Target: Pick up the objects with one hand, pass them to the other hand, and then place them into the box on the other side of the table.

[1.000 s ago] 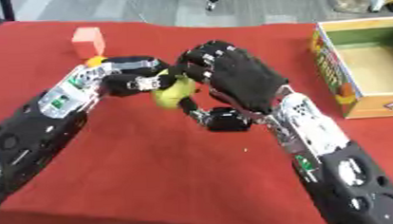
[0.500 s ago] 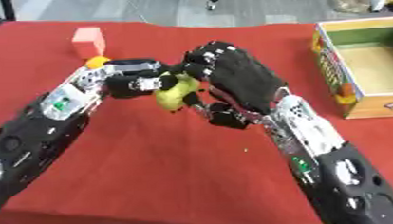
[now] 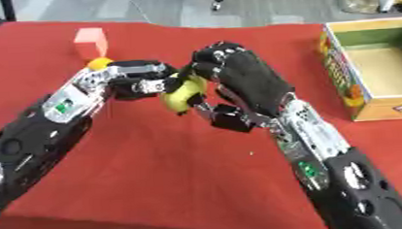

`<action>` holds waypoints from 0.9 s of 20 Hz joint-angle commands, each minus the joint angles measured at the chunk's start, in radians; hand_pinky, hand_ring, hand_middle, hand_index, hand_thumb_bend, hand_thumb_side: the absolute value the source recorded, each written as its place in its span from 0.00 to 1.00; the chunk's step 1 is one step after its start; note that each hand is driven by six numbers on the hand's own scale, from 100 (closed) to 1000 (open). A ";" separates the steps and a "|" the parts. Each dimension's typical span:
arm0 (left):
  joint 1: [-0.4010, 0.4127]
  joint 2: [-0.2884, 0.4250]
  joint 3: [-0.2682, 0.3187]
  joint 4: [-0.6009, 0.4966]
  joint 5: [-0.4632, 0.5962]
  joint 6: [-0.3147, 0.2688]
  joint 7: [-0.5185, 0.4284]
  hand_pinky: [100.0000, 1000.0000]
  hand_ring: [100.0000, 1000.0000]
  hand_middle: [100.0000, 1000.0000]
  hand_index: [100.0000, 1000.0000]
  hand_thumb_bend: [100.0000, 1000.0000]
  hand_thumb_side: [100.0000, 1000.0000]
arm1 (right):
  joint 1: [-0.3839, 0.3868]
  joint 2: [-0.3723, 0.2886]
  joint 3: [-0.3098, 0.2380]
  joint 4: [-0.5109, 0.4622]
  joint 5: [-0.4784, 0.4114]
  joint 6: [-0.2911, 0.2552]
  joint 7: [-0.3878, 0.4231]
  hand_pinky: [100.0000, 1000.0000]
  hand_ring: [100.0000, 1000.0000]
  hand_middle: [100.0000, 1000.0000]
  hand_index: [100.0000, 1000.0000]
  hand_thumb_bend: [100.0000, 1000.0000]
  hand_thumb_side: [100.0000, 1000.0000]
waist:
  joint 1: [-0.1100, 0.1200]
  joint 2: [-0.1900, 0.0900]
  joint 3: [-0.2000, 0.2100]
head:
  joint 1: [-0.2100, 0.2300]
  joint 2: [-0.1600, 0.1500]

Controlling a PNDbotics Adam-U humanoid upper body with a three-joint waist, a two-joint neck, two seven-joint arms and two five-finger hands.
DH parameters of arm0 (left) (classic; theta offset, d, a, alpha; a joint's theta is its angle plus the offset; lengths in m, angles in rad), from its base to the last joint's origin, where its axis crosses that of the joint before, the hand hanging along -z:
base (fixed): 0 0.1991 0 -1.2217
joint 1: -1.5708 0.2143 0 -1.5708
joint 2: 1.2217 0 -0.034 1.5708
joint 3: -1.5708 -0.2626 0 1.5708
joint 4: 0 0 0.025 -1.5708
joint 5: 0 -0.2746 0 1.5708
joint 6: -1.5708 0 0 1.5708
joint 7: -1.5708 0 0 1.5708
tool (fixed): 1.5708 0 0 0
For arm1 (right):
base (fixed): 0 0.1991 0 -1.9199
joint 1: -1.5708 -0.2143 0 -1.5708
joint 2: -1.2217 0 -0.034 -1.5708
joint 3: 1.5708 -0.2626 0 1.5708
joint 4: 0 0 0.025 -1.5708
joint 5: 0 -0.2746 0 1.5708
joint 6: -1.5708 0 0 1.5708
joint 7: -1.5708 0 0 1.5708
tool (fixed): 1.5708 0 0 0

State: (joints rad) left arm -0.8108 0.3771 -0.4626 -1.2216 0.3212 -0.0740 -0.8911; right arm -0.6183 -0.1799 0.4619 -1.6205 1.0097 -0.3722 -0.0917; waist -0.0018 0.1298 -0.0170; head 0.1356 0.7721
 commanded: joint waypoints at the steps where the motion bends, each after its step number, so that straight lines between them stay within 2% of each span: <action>1: -0.018 0.025 0.025 -0.002 -0.019 -0.033 -0.014 0.70 0.54 0.48 0.68 0.39 0.64 | -0.015 0.001 -0.015 -0.004 -0.017 0.008 -0.017 0.62 0.55 0.33 0.52 0.00 0.00 | 0.014 -0.027 -0.002 | 0.003 -0.002; 4: -0.018 0.042 0.052 0.013 -0.036 -0.076 -0.016 0.72 0.57 0.52 0.72 0.51 0.63 | -0.014 0.000 -0.019 -0.008 -0.021 0.012 -0.023 0.62 0.55 0.33 0.51 0.00 0.00 | 0.014 -0.028 -0.005 | 0.000 -0.002; 11: -0.013 0.100 0.119 0.036 -0.064 -0.167 -0.016 0.74 0.62 0.57 0.76 0.63 0.67 | -0.014 -0.009 -0.042 -0.032 -0.032 0.033 -0.052 0.62 0.54 0.32 0.50 0.00 0.00 | 0.014 -0.027 -0.009 | -0.014 -0.002; 14: -0.002 0.149 0.157 0.028 -0.049 -0.184 -0.016 0.74 0.62 0.57 0.77 0.63 0.69 | -0.027 -0.033 -0.065 -0.044 -0.051 0.057 -0.064 0.62 0.54 0.32 0.50 0.00 0.00 | 0.011 -0.028 -0.013 | -0.025 -0.002; 18: 0.035 0.229 0.245 0.003 -0.011 -0.198 0.003 0.73 0.61 0.56 0.76 0.60 0.70 | -0.066 -0.119 -0.110 -0.038 -0.115 0.115 -0.070 0.62 0.55 0.32 0.50 0.00 0.00 | 0.009 -0.032 -0.012 | -0.051 -0.002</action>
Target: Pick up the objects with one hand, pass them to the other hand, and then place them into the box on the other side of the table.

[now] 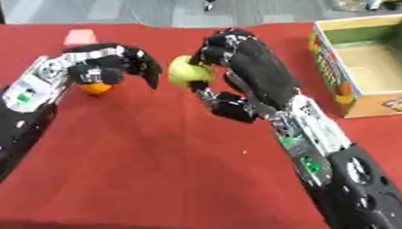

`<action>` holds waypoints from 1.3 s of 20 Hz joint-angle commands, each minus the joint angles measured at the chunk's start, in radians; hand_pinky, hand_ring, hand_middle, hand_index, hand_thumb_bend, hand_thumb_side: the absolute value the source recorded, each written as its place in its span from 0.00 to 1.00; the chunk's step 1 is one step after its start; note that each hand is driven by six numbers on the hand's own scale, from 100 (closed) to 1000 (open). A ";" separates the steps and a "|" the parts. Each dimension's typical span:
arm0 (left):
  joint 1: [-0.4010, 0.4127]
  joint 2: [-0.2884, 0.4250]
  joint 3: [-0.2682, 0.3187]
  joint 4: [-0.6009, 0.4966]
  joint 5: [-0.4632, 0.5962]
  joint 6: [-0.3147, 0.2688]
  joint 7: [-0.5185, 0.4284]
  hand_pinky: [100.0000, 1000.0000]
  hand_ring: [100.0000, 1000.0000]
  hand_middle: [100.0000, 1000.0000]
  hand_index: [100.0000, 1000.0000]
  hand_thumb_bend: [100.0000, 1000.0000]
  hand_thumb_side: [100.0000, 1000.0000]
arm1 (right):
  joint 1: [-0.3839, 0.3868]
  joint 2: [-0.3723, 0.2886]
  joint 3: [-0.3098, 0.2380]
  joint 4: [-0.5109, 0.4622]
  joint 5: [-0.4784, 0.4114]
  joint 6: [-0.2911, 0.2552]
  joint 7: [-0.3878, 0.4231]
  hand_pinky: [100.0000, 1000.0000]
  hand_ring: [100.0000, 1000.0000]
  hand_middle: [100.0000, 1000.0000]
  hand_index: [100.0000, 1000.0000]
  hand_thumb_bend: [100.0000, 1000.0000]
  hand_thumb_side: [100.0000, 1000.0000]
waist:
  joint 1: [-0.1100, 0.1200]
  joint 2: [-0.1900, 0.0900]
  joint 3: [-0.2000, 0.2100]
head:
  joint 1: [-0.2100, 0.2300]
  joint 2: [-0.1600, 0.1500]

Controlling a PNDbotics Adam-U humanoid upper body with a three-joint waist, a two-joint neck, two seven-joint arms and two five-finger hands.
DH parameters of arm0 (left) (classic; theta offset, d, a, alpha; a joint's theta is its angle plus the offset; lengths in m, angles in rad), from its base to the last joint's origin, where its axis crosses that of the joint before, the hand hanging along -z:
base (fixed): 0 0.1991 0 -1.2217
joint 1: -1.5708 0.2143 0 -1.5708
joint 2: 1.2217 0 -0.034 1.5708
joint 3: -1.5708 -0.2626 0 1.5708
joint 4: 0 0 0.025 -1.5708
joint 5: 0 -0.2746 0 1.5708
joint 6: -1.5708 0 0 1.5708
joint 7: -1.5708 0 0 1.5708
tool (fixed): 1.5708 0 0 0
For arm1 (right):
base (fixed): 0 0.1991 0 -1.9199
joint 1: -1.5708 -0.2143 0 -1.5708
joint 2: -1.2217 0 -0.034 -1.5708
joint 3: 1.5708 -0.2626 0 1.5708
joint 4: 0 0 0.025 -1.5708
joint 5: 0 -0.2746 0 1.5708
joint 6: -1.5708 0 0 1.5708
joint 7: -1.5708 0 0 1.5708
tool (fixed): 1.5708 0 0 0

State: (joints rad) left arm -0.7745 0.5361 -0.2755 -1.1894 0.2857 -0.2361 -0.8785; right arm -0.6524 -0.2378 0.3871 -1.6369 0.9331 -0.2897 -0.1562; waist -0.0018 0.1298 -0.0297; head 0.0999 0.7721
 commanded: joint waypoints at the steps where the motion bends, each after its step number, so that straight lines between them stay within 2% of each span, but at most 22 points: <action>1: 0.013 0.090 0.081 -0.040 0.031 -0.038 0.012 0.73 0.60 0.55 0.76 0.58 0.70 | -0.039 -0.094 -0.051 -0.012 -0.060 0.051 -0.007 0.62 0.55 0.33 0.50 0.00 0.00 | 0.010 -0.033 0.002 | -0.022 -0.002; 3: 0.047 0.120 0.118 -0.069 0.040 -0.038 0.066 0.72 0.59 0.54 0.75 0.56 0.70 | -0.043 -0.160 -0.088 0.018 -0.102 0.093 -0.013 0.61 0.56 0.33 0.49 0.00 0.00 | 0.011 -0.033 0.005 | -0.034 -0.002; 7: 0.134 0.154 0.170 -0.128 0.078 -0.023 0.142 0.72 0.59 0.54 0.74 0.55 0.68 | -0.026 -0.284 -0.199 0.150 -0.171 0.208 -0.056 0.60 0.58 0.35 0.47 0.00 0.00 | 0.009 -0.032 0.008 | -0.055 -0.002; 10: 0.209 0.162 0.207 -0.163 0.102 -0.009 0.176 0.72 0.58 0.53 0.74 0.54 0.71 | -0.029 -0.348 -0.290 0.318 -0.212 0.297 -0.098 0.60 0.60 0.38 0.48 0.00 0.00 | 0.006 -0.033 0.009 | -0.059 -0.002; 12: 0.249 0.164 0.227 -0.179 0.114 0.000 0.192 0.72 0.58 0.53 0.74 0.54 0.71 | -0.052 -0.369 -0.333 0.455 -0.232 0.320 -0.108 0.63 0.66 0.44 0.52 0.00 0.00 | 0.007 -0.034 0.011 | -0.061 -0.002; 13: 0.265 0.163 0.235 -0.185 0.119 0.003 0.199 0.72 0.58 0.53 0.74 0.54 0.71 | -0.069 -0.374 -0.351 0.526 -0.249 0.310 -0.102 0.65 0.71 0.51 0.58 0.00 0.11 | 0.009 -0.035 0.013 | -0.063 -0.002; 15: 0.288 0.159 0.249 -0.193 0.127 0.008 0.210 0.72 0.58 0.53 0.74 0.54 0.71 | -0.103 -0.384 -0.374 0.673 -0.268 0.259 -0.043 0.72 0.84 0.79 0.79 0.00 0.62 | 0.014 -0.037 0.019 | -0.068 -0.002; 17: 0.300 0.153 0.257 -0.198 0.130 0.012 0.217 0.72 0.58 0.53 0.74 0.53 0.71 | -0.136 -0.396 -0.386 0.784 -0.233 0.197 0.035 0.76 0.87 0.86 0.86 0.00 0.79 | 0.019 -0.039 0.025 | -0.071 -0.002; 18: 0.304 0.151 0.259 -0.198 0.130 0.013 0.219 0.72 0.58 0.53 0.74 0.53 0.71 | -0.149 -0.399 -0.394 0.823 -0.203 0.177 0.058 0.76 0.88 0.89 0.87 0.02 0.83 | 0.020 -0.039 0.026 | -0.072 -0.002; 19: 0.305 0.150 0.260 -0.199 0.129 0.015 0.220 0.72 0.58 0.53 0.74 0.53 0.71 | -0.159 -0.399 -0.403 0.851 -0.176 0.165 0.071 0.77 0.90 0.91 0.88 0.09 0.85 | 0.021 -0.039 0.027 | -0.072 -0.002; 21: 0.306 0.146 0.260 -0.197 0.128 0.018 0.221 0.72 0.58 0.53 0.74 0.53 0.71 | -0.168 -0.398 -0.417 0.882 -0.130 0.150 0.075 0.79 0.91 0.95 0.91 0.19 0.86 | 0.022 -0.039 0.028 | -0.069 -0.002; 23: 0.304 0.143 0.259 -0.196 0.125 0.019 0.220 0.72 0.58 0.53 0.74 0.53 0.71 | -0.168 -0.399 -0.424 0.891 -0.093 0.145 0.063 0.80 0.92 0.98 0.93 0.26 0.84 | 0.022 -0.039 0.028 | -0.067 -0.002; 26: 0.304 0.143 0.259 -0.193 0.119 0.019 0.218 0.72 0.58 0.53 0.74 0.53 0.71 | -0.160 -0.403 -0.436 0.879 -0.073 0.145 0.030 0.80 0.92 0.99 0.93 0.28 0.81 | 0.021 -0.039 0.028 | -0.063 -0.002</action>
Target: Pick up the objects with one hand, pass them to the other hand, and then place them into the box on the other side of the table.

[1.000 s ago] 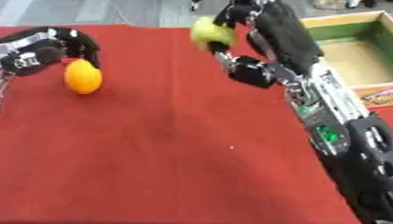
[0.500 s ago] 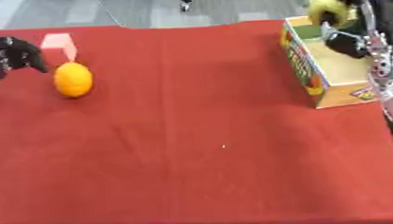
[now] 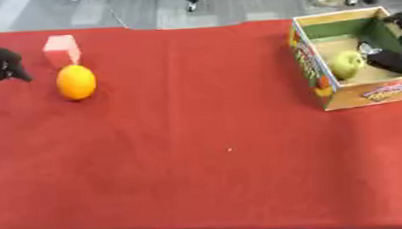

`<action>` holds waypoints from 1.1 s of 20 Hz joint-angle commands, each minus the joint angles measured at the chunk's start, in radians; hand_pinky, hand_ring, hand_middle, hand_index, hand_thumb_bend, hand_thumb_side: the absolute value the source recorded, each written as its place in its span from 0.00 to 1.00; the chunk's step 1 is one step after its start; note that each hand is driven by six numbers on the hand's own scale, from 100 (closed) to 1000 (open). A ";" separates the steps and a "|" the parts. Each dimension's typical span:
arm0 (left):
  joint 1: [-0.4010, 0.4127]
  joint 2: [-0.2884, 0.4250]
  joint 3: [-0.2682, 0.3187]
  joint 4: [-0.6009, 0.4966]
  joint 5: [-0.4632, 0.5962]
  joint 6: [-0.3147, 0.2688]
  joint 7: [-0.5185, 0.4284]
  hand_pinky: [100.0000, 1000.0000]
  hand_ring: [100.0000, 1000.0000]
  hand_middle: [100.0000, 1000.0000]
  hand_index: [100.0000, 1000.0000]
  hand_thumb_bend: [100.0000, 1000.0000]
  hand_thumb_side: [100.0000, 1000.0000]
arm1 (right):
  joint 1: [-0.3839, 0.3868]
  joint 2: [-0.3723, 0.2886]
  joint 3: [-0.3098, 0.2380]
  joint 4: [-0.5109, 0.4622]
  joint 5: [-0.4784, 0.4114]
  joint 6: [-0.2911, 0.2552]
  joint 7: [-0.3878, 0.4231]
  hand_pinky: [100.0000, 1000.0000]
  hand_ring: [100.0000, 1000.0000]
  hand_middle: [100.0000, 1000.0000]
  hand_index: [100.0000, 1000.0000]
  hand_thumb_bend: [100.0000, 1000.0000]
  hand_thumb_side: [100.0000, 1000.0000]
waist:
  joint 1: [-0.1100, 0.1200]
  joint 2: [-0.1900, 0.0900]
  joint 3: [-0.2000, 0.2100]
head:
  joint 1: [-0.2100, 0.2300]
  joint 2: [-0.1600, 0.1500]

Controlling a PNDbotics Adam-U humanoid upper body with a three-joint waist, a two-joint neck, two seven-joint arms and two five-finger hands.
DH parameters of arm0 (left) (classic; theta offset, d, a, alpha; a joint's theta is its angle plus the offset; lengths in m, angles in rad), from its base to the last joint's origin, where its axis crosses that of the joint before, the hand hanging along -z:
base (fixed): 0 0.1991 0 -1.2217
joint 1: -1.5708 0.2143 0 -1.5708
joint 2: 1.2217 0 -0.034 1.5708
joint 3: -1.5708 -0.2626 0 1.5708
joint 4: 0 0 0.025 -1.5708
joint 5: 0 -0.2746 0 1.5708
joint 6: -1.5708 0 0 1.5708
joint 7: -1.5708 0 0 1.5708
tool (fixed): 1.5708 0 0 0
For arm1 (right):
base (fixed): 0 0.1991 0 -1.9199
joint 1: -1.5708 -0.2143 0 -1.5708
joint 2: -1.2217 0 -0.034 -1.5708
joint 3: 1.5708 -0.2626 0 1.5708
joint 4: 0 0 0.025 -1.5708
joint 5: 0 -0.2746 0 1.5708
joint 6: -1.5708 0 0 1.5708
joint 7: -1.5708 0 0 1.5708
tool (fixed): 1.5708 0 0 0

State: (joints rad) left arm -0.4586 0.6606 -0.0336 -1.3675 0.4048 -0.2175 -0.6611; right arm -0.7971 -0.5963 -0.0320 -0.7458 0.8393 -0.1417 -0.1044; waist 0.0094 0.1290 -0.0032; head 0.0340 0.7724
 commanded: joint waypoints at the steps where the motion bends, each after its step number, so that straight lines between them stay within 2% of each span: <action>1: -0.012 0.019 0.017 -0.014 -0.002 0.000 0.000 0.72 0.58 0.53 0.74 0.53 0.72 | -0.010 -0.046 -0.021 -0.022 0.018 -0.003 -0.035 0.80 0.92 0.99 0.93 0.29 0.78 | 0.009 -0.039 0.001 | 0.003 -0.002; 5: -0.015 0.025 0.022 -0.003 -0.018 -0.005 0.005 0.72 0.58 0.53 0.73 0.53 0.71 | 0.024 -0.058 -0.029 -0.124 -0.020 -0.002 -0.102 0.79 0.91 0.98 0.92 0.29 0.71 | 0.006 -0.038 0.000 | 0.005 -0.002; 7: -0.023 0.034 0.028 0.011 -0.038 -0.010 0.014 0.71 0.58 0.53 0.73 0.53 0.70 | 0.057 -0.058 -0.030 -0.228 -0.052 -0.001 -0.144 0.78 0.88 0.93 0.89 0.19 0.54 | 0.005 -0.037 -0.002 | 0.008 -0.002; 9: -0.040 0.047 0.037 0.038 -0.083 -0.020 0.036 0.71 0.58 0.53 0.73 0.53 0.68 | 0.110 -0.049 -0.021 -0.386 -0.075 -0.011 -0.168 0.78 0.86 0.90 0.89 0.15 0.45 | 0.003 -0.036 -0.006 | 0.010 -0.002; 10: -0.051 0.054 0.043 0.056 -0.115 -0.027 0.054 0.71 0.58 0.53 0.73 0.52 0.67 | 0.142 -0.038 -0.013 -0.479 -0.076 -0.019 -0.166 0.78 0.85 0.88 0.89 0.16 0.43 | 0.001 -0.035 -0.009 | 0.011 -0.002; 13: -0.099 0.069 0.057 0.119 -0.238 -0.054 0.121 0.71 0.58 0.53 0.73 0.54 0.61 | 0.232 0.014 0.016 -0.749 -0.019 -0.052 -0.120 0.79 0.83 0.85 0.90 0.18 0.38 | -0.001 -0.032 -0.019 | 0.017 -0.002; 14: -0.119 0.073 0.057 0.147 -0.291 -0.062 0.146 0.71 0.58 0.53 0.73 0.44 0.59 | 0.259 0.042 0.029 -0.829 -0.005 -0.071 -0.099 0.79 0.83 0.85 0.90 0.48 0.48 | -0.002 -0.032 -0.022 | 0.019 -0.002; 15: -0.141 0.076 0.054 0.178 -0.346 -0.071 0.170 0.71 0.58 0.53 0.73 0.54 0.59 | 0.283 0.072 0.040 -0.897 0.005 -0.090 -0.079 0.79 0.83 0.84 0.90 0.16 0.38 | -0.002 -0.032 -0.026 | 0.022 -0.002; 18: -0.220 0.080 0.036 0.279 -0.571 -0.106 0.238 0.71 0.59 0.54 0.75 0.62 0.52 | 0.340 0.179 0.092 -1.036 -0.017 -0.173 -0.025 0.79 0.84 0.84 0.88 0.05 0.36 | 0.000 -0.031 -0.034 | 0.024 -0.002; 20: -0.268 0.062 0.027 0.362 -0.734 -0.122 0.300 0.70 0.59 0.55 0.75 0.67 0.48 | 0.366 0.237 0.122 -1.081 -0.046 -0.228 0.015 0.79 0.84 0.84 0.87 0.00 0.36 | 0.001 -0.031 -0.037 | 0.022 -0.002; 22: -0.307 0.034 0.024 0.430 -0.898 -0.125 0.382 0.70 0.60 0.56 0.75 0.70 0.43 | 0.386 0.291 0.147 -1.101 -0.071 -0.263 0.051 0.78 0.84 0.84 0.87 0.00 0.38 | -0.001 -0.031 -0.041 | 0.016 -0.002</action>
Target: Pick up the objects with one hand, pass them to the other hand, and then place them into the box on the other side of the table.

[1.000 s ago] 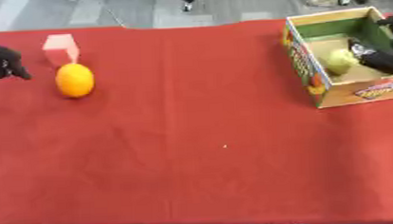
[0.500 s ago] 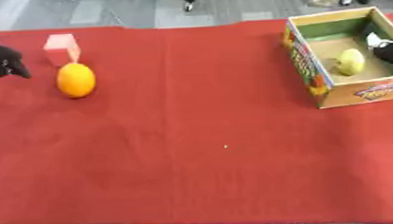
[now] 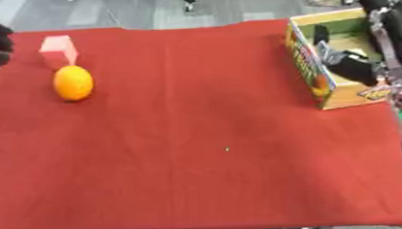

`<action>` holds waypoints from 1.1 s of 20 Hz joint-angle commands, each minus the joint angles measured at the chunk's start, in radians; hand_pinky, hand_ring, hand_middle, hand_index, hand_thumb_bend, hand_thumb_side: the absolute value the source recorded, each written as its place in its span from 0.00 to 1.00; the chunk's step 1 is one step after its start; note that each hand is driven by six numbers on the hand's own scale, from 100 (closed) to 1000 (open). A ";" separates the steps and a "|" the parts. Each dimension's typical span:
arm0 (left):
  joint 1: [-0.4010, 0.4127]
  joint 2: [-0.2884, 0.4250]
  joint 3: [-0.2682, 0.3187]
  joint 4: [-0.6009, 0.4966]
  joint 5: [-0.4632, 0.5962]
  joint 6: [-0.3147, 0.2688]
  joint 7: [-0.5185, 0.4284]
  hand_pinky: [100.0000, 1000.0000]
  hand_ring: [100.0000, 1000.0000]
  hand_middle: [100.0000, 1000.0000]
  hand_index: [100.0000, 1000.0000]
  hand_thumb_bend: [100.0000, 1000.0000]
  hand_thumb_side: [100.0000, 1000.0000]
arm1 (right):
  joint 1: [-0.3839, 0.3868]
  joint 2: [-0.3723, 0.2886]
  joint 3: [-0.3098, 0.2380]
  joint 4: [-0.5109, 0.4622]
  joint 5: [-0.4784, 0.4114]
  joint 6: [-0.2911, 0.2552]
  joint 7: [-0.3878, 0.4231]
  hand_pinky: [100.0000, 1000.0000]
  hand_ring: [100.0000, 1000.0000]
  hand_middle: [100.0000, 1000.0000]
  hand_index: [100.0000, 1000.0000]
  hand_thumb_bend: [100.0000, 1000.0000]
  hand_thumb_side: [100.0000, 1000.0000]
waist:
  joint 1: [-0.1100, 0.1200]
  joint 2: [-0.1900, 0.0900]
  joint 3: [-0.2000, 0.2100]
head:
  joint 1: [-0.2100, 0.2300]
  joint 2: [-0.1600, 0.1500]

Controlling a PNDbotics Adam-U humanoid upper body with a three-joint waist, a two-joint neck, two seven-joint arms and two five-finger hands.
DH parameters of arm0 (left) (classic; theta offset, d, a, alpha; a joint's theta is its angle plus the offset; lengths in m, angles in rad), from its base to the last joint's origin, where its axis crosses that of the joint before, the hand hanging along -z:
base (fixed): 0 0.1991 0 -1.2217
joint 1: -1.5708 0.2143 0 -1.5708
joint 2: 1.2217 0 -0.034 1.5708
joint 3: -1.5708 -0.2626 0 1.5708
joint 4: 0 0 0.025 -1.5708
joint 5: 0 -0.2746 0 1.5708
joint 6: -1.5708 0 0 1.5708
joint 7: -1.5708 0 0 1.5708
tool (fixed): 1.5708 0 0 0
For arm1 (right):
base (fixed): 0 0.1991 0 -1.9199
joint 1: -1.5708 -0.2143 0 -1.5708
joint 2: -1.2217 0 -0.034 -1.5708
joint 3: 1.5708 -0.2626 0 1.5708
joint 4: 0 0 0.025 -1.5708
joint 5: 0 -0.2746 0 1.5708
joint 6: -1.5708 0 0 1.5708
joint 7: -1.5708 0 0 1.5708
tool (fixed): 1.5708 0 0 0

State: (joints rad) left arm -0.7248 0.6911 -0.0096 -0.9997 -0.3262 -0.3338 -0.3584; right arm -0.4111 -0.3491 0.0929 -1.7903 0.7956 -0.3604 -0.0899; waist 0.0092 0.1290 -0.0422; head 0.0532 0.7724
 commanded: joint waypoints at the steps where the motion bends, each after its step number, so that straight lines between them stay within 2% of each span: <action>1: -0.056 -0.014 -0.002 0.090 -0.248 -0.007 0.120 0.70 0.60 0.56 0.75 0.70 0.42 | 0.008 0.067 0.032 -0.060 -0.039 -0.055 0.052 0.78 0.84 0.84 0.86 0.00 0.39 | -0.003 -0.030 -0.005 | -0.007 -0.002; 3: -0.080 -0.051 -0.005 0.141 -0.391 -0.010 0.187 0.71 0.61 0.58 0.76 0.72 0.39 | 0.020 0.099 0.046 -0.063 -0.059 -0.068 0.078 0.78 0.84 0.84 0.86 0.00 0.39 | -0.006 -0.029 -0.009 | -0.010 -0.002; 5: -0.098 -0.084 -0.007 0.188 -0.488 -0.023 0.220 0.72 0.63 0.60 0.77 0.74 0.39 | 0.024 0.113 0.052 -0.064 -0.072 -0.074 0.095 0.78 0.84 0.84 0.86 0.00 0.40 | -0.009 -0.028 -0.012 | -0.010 -0.002; 8: -0.118 -0.123 -0.008 0.239 -0.568 -0.046 0.240 0.73 0.65 0.65 0.78 0.79 0.42 | 0.025 0.119 0.055 -0.065 -0.079 -0.076 0.109 0.78 0.84 0.83 0.86 0.00 0.40 | -0.011 -0.027 -0.014 | -0.007 -0.002; 10: -0.125 -0.142 -0.011 0.258 -0.597 -0.057 0.246 0.72 0.65 0.65 0.77 0.77 0.41 | 0.024 0.121 0.055 -0.067 -0.080 -0.076 0.112 0.78 0.84 0.83 0.86 0.00 0.39 | -0.010 -0.026 -0.015 | -0.005 -0.002; 11: -0.127 -0.150 -0.014 0.264 -0.609 -0.061 0.247 0.71 0.63 0.63 0.76 0.73 0.39 | 0.024 0.122 0.054 -0.067 -0.080 -0.076 0.113 0.78 0.84 0.83 0.86 0.00 0.40 | -0.010 -0.025 -0.016 | -0.005 -0.002; 15: -0.128 -0.167 -0.021 0.277 -0.640 -0.062 0.282 0.61 0.49 0.48 0.61 0.31 0.12 | 0.024 0.123 0.053 -0.067 -0.078 -0.075 0.113 0.78 0.84 0.82 0.86 0.00 0.40 | -0.010 -0.025 -0.018 | -0.003 -0.002; 16: -0.127 -0.169 -0.021 0.279 -0.641 -0.060 0.296 0.61 0.49 0.48 0.61 0.31 0.12 | 0.024 0.124 0.053 -0.067 -0.078 -0.075 0.112 0.78 0.84 0.82 0.86 0.00 0.40 | -0.009 -0.025 -0.018 | -0.003 -0.002; 17: -0.126 -0.170 -0.019 0.278 -0.634 -0.057 0.314 0.56 0.43 0.39 0.52 0.19 0.07 | 0.024 0.124 0.053 -0.066 -0.078 -0.074 0.112 0.78 0.83 0.82 0.86 0.00 0.40 | -0.009 -0.025 -0.018 | -0.003 -0.002; 20: -0.122 -0.166 -0.013 0.265 -0.581 -0.046 0.364 0.51 0.37 0.31 0.43 0.12 0.07 | 0.024 0.124 0.055 -0.064 -0.080 -0.075 0.113 0.78 0.83 0.81 0.85 0.00 0.40 | -0.009 -0.026 -0.017 | -0.002 -0.002; 22: -0.117 -0.160 -0.015 0.245 -0.497 -0.056 0.362 0.52 0.36 0.30 0.42 0.08 0.10 | 0.020 0.122 0.063 -0.063 -0.085 -0.081 0.118 0.78 0.82 0.80 0.85 0.00 0.39 | -0.008 -0.027 -0.016 | 0.000 -0.002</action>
State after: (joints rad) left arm -0.8262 0.5027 -0.0290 -0.7287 -0.8601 -0.3880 -0.0088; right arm -0.3783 -0.2218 0.1545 -1.8308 0.7174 -0.4383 0.0249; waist 0.0089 0.1290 -0.0595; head 0.0512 0.7725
